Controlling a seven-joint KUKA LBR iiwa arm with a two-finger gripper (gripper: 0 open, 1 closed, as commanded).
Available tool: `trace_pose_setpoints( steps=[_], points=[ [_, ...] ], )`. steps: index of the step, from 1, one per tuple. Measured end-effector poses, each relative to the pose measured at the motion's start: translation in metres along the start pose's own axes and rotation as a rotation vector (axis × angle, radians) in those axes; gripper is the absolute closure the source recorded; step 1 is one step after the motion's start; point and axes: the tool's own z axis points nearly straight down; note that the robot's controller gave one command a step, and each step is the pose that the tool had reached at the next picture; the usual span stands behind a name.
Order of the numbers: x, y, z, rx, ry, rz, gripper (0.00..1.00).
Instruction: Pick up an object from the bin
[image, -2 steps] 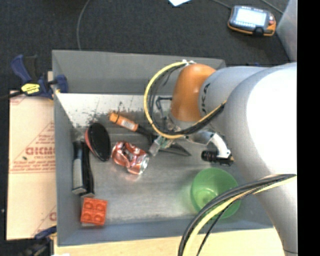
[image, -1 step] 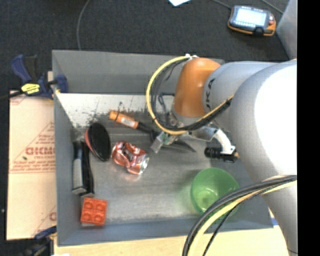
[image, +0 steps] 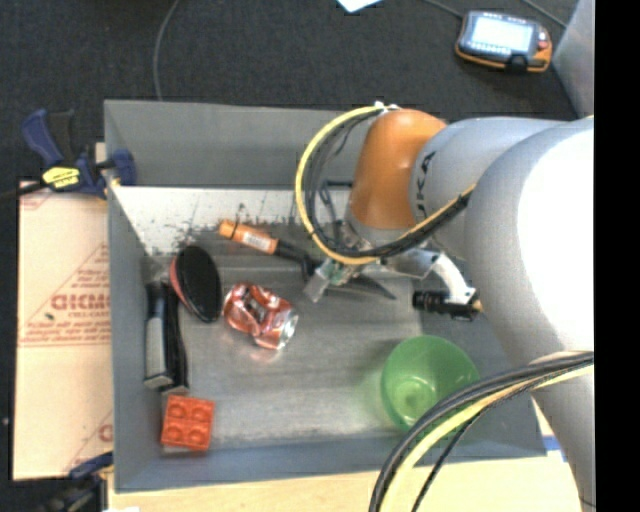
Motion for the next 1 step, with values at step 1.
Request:
trace_pose_setpoints(
  steps=[1],
  points=[
    [-0.0004,-0.0001,-0.0089,-0.001,-0.001,-0.001,1.0]
  ],
)
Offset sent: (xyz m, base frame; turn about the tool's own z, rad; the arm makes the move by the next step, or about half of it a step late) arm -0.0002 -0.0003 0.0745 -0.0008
